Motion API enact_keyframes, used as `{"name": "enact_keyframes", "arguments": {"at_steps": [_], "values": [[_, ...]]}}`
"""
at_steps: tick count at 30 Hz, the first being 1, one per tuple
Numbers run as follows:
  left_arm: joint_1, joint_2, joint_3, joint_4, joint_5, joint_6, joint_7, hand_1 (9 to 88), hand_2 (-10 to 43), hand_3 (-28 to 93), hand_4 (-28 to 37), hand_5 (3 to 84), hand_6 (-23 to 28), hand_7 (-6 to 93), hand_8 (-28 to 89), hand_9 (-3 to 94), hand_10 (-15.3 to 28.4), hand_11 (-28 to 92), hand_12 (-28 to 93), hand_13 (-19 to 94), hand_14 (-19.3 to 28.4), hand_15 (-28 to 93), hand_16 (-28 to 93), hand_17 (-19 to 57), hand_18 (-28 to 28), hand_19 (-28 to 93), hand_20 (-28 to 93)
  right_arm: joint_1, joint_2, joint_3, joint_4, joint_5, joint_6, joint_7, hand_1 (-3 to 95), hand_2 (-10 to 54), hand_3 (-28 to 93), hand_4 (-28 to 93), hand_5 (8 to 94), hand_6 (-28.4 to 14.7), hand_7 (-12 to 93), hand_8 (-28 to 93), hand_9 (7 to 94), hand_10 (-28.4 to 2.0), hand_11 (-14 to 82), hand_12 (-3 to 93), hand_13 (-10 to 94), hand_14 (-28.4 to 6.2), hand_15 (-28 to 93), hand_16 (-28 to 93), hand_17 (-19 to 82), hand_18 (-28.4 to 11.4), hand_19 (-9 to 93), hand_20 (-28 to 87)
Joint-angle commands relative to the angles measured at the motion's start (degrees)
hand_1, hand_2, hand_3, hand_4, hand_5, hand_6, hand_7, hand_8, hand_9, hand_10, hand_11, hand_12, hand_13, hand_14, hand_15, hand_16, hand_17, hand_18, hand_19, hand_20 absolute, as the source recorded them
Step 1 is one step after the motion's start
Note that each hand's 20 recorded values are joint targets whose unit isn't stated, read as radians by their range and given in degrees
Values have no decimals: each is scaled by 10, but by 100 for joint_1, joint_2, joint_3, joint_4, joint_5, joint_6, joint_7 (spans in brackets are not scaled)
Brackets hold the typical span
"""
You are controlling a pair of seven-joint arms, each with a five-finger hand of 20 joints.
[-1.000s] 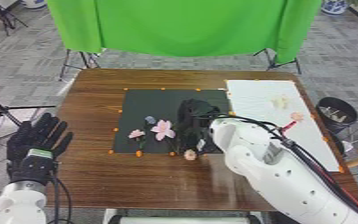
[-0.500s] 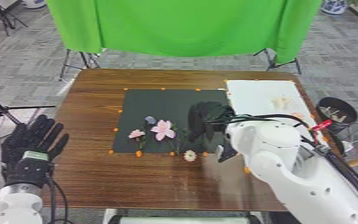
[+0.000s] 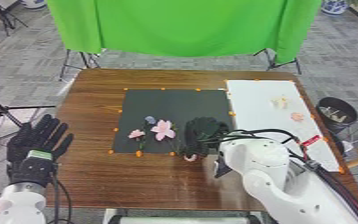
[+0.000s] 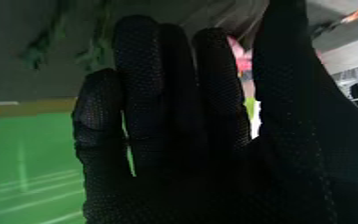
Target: Arrange flowers
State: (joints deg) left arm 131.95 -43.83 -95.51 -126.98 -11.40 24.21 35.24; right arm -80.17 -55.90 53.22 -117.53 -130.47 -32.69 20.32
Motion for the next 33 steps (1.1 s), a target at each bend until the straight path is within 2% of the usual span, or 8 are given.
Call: {"name": "enact_keyframes", "arguments": {"at_steps": [1, 6, 8, 12, 18, 23, 24, 33], "values": [[53, -80, 51, -8, 28, 16, -71, 311, 172, 722, -283, 468, 98, 231, -125, 411, 154, 282, 101, 293, 168, 488, -111, -66, 159, 441, 79, -211, -112, -108, -62, -208, -176, -17, 502, -95, 576, -283, 664, -3, 224, -143, 698, -113, 197, 185, 655, -96, 504, 242, 315, -220, 821, 421], [7, -81, 83, 16, 26, 32, -91, 311, 171, 724, -283, 468, 98, 231, -124, 411, 154, 281, 101, 293, 167, 487, -111, -66, 158, 441, 79, -292, -125, -198, 103, -352, 45, -33, 550, -95, 588, -283, 675, 7, 238, -107, 719, -99, 196, 194, 667, -90, 491, 256, 324, -216, 823, 421], [35, -61, 53, 14, 16, 11, -75, 312, 171, 724, -283, 468, 98, 231, -124, 410, 154, 282, 101, 293, 167, 486, -111, -66, 158, 441, 80, -378, -129, -185, 123, -523, 182, -151, 608, -95, 547, -282, 682, 6, 253, -45, 752, -81, 134, 275, 684, -71, 448, 349, 330, -213, 827, 421], [80, -77, 26, -12, 4, 25, -57, 312, 171, 724, -283, 468, 98, 231, -124, 411, 154, 282, 101, 293, 167, 487, -110, -66, 158, 442, 80, -443, -115, -273, 190, -589, 486, -136, 671, -95, 483, -283, 686, 11, 347, -24, 800, -66, 84, 367, 699, -51, 434, 405, 341, -210, 834, 428], [110, -92, 9, -7, 5, 17, -58, 311, 171, 724, -283, 468, 98, 230, -124, 411, 155, 283, 100, 294, 170, 489, -111, -66, 158, 441, 79, -414, -4, -251, 69, -569, 874, -161, 641, -95, 616, -282, 724, 17, 422, 23, 860, -60, 117, 436, 754, -40, 430, 444, 373, -208, 850, 431], [98, -108, 27, -13, 38, 31, -62, 311, 171, 724, -283, 468, 98, 230, -124, 410, 155, 283, 100, 293, 169, 489, -111, -66, 158, 441, 79, -137, 40, -97, -117, -423, 1095, -65, 638, -95, 630, -282, 731, 16, 425, 30, 867, -60, 118, 448, 757, -43, 435, 449, 375, -208, 852, 431], [141, -83, 24, -31, 14, 20, -4, 312, 172, 723, -283, 468, 98, 230, -124, 410, 155, 283, 100, 293, 169, 489, -111, -66, 158, 441, 79, -52, 12, -66, -109, -421, 1113, -90, 639, -95, 630, -282, 731, 15, 424, 30, 865, -60, 117, 448, 756, -43, 436, 449, 375, -207, 851, 431], [65, -45, 101, -1, 10, -1, 0, 311, 172, 723, -283, 467, 98, 231, -124, 410, 155, 283, 101, 293, 168, 488, -112, -66, 157, 441, 79, 947, -134, -808, 723, -456, 2148, 269, 639, -95, 633, -283, 730, 13, 428, 21, 860, -58, 113, 445, 751, -42, 430, 449, 371, -207, 849, 430]]}}
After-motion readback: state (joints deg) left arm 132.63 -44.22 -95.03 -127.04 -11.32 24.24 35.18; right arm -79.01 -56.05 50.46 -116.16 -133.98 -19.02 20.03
